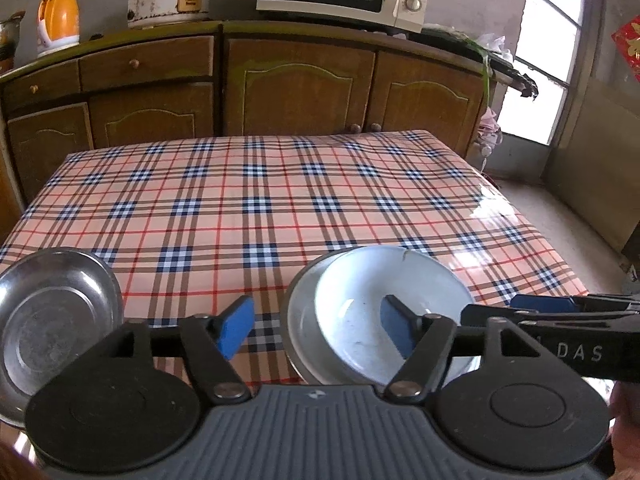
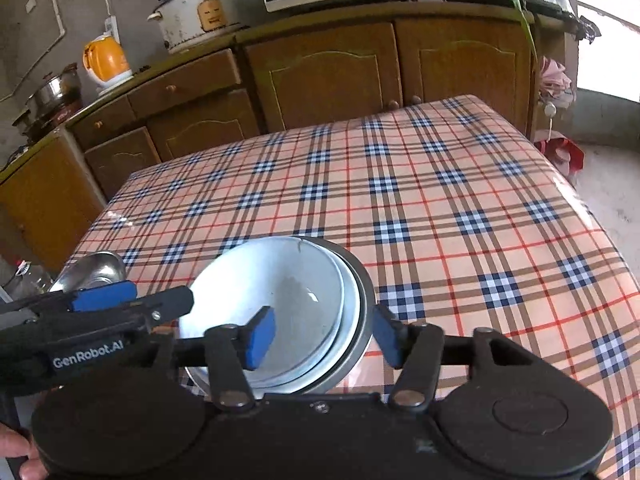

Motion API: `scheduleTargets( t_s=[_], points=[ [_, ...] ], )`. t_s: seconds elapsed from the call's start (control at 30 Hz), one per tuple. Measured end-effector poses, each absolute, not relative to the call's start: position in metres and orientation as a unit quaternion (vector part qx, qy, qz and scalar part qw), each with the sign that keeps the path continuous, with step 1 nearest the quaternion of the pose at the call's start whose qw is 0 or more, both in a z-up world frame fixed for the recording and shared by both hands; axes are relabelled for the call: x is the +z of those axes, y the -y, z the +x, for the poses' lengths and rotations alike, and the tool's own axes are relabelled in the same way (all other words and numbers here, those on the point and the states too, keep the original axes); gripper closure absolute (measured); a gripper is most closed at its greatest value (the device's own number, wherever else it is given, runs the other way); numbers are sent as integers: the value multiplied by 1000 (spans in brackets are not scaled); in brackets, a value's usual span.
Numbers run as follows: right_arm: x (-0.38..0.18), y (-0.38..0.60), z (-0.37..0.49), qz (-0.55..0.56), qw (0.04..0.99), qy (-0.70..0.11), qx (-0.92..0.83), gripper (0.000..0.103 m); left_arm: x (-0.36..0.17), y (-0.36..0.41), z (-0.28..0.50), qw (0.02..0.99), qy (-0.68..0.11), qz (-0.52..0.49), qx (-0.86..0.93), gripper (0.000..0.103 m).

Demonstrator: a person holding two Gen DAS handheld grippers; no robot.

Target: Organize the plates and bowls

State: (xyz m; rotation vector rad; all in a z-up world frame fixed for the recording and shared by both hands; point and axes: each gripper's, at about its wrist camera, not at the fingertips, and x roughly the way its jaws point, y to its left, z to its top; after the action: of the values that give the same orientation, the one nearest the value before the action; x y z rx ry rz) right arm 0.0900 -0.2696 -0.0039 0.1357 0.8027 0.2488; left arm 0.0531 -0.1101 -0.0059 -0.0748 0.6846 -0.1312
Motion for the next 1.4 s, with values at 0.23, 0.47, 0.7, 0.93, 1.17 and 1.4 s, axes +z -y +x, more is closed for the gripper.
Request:
scheduleTargets(
  t_s=[0.23, 0.47, 0.7, 0.93, 1.17, 1.4],
  points=[
    [-4, 273, 83, 51, 921, -375, 92, 23, -6, 113, 54, 938, -341, -30, -51, 12],
    [-13, 268, 74, 6, 946, -317, 75, 21, -7, 113, 53, 948, -316, -31, -33, 0],
    [-27, 281, 85, 58, 925, -363, 96, 21, -19, 115, 62, 940, -338, -12, -33, 0],
    [-35, 285, 101, 77, 915, -382, 106, 21, -31, 111, 77, 930, -365, -6, -34, 0],
    [-45, 289, 117, 97, 908, -392, 112, 22, -44, 107, 91, 922, -386, -8, -37, 0],
    [-56, 289, 130, 102, 900, -406, 120, 22, -53, 106, 104, 915, -402, -9, -45, 0]
  ],
)
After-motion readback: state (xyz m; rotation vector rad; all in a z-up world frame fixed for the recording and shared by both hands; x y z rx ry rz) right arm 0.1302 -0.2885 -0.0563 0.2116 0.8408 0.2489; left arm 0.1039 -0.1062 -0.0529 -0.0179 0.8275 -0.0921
